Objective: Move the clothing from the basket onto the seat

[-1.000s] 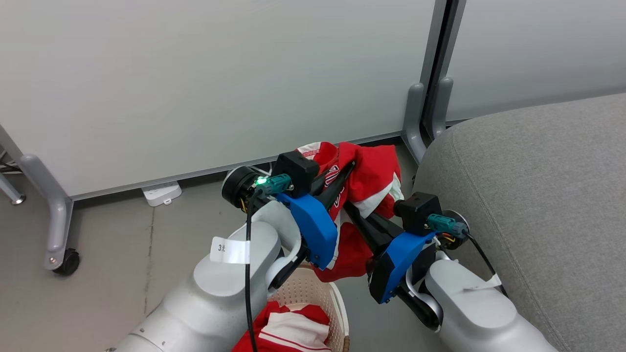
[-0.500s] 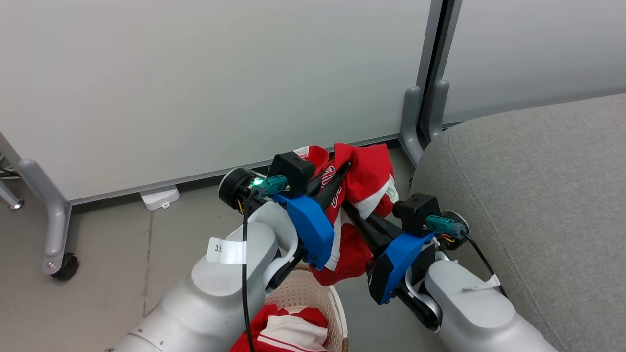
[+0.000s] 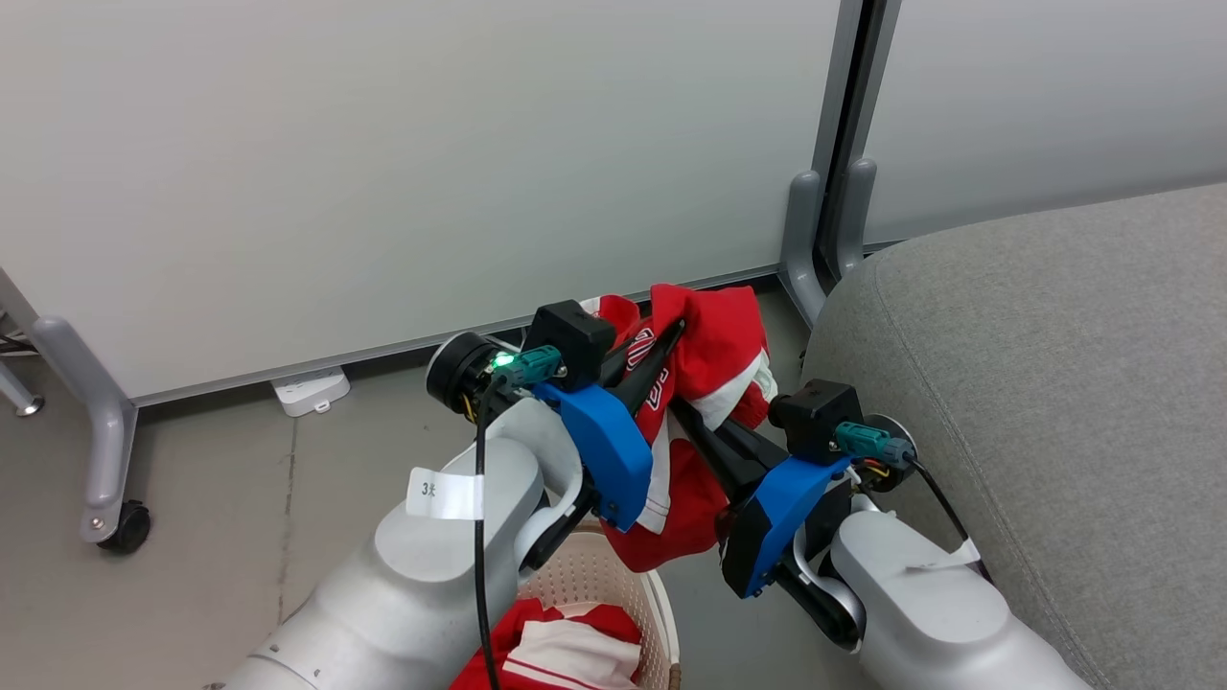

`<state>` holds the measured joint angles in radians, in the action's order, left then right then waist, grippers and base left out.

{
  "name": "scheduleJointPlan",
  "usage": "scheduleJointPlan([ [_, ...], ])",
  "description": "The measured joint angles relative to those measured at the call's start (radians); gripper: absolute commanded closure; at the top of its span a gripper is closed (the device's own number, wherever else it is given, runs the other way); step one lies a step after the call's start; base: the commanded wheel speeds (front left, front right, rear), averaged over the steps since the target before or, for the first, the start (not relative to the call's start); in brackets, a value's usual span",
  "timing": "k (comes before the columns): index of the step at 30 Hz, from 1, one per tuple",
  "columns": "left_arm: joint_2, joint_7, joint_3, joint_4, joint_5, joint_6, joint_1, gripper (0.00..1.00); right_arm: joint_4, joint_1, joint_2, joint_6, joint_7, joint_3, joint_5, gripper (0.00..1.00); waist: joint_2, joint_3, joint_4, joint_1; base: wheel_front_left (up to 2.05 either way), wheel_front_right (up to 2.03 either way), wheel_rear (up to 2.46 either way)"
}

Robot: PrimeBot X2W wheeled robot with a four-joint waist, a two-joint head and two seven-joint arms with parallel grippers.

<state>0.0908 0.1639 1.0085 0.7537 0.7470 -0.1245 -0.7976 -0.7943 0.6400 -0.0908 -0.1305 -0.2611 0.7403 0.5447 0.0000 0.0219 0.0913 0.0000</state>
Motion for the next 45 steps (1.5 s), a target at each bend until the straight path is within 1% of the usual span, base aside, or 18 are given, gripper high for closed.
scheduleJointPlan([
  [5,0.003,0.002,0.003,0.004,0.002,0.0,0.0,1.0,0.003,0.0,-0.002,0.0,0.0,-0.001,0.0,1.0,0.0,-0.001,0.0,0.0,0.0,0.0,0.0],
  [6,0.004,0.002,0.003,0.005,0.003,0.0,0.0,0.84,0.004,0.0,-0.003,0.0,0.0,-0.001,0.0,1.0,0.0,-0.001,0.0,0.0,0.0,0.0,0.0],
  [7,0.005,0.002,0.003,0.006,0.004,0.0,0.0,0.62,0.005,0.0,-0.003,0.0,0.0,-0.001,0.0,1.0,0.0,-0.001,0.0,0.0,0.0,0.0,0.0],
  [8,0.005,0.004,0.003,0.006,0.007,0.001,0.0,0.0,0.006,-0.001,-0.003,0.0,0.0,-0.002,0.0,1.0,0.0,-0.001,0.0,0.0,0.0,0.0,0.0],
  [11,0.01,0.021,0.002,0.007,0.009,0.005,0.003,0.0,0.012,-0.001,-0.003,0.0,0.0,-0.005,0.0,1.0,0.0,-0.001,0.001,0.0,0.0,0.0,0.0],
  [15,0.029,0.063,-0.012,0.005,0.01,0.021,0.051,0.0,0.023,-0.002,-0.003,0.0,0.0,-0.013,-0.004,1.0,0.0,-0.003,0.001,0.0,0.0,0.0,0.0],
  [17,0.039,0.082,-0.029,-0.009,0.01,0.023,0.078,0.0,0.028,-0.004,-0.003,0.0,0.0,-0.019,-0.006,1.0,0.0,-0.005,0.0,0.0,0.0,0.0,0.0],
  [21,0.062,0.096,-0.078,-0.062,0.005,0.041,0.156,0.0,0.038,-0.009,-0.008,0.0,0.0,-0.037,-0.013,1.0,0.0,-0.007,-0.006,0.0,0.0,0.0,0.0],
  [25,0.102,0.098,-0.192,-0.207,-0.077,0.078,0.252,0.0,0.048,-0.015,-0.015,0.0,0.0,-0.059,-0.024,1.0,0.0,-0.012,-0.016,0.0,0.0,0.0,0.0],
  [27,0.119,0.099,-0.239,-0.273,-0.13,0.09,0.324,0.0,0.051,-0.019,-0.016,0.0,0.0,-0.068,-0.029,1.0,0.0,-0.015,-0.02,0.0,0.0,0.0,0.0],
  [30,0.129,0.099,-0.301,-0.354,-0.196,0.097,0.425,0.0,0.054,-0.027,-0.019,0.0,0.0,-0.079,-0.043,1.0,0.0,-0.018,-0.026,-0.0001,0.0,0.0,0.0],
  [34,0.132,0.099,-0.39,-0.447,-0.266,0.097,0.524,0.0,0.06,-0.031,-0.02,0.0,0.0,-0.094,-0.058,1.0,0.0,-0.022,-0.034,0.0,0.0,0.0,0.0],
  [37,0.129,0.099,-0.456,-0.5,-0.305,0.087,0.588,0.0,0.062,-0.038,-0.021,0.0,0.0,-0.103,-0.064,1.0,0.0,-0.025,-0.039,-0.0001,0.0,0.0,0.0],
  [45,0.106,0.099,-0.578,-0.55,-0.376,0.062,0.702,0.0,0.062,-0.05,-0.021,0.0,0.0,-0.119,-0.086,1.0,0.0,-0.029,-0.042,0.0,0.0,0.0,0.0],
])
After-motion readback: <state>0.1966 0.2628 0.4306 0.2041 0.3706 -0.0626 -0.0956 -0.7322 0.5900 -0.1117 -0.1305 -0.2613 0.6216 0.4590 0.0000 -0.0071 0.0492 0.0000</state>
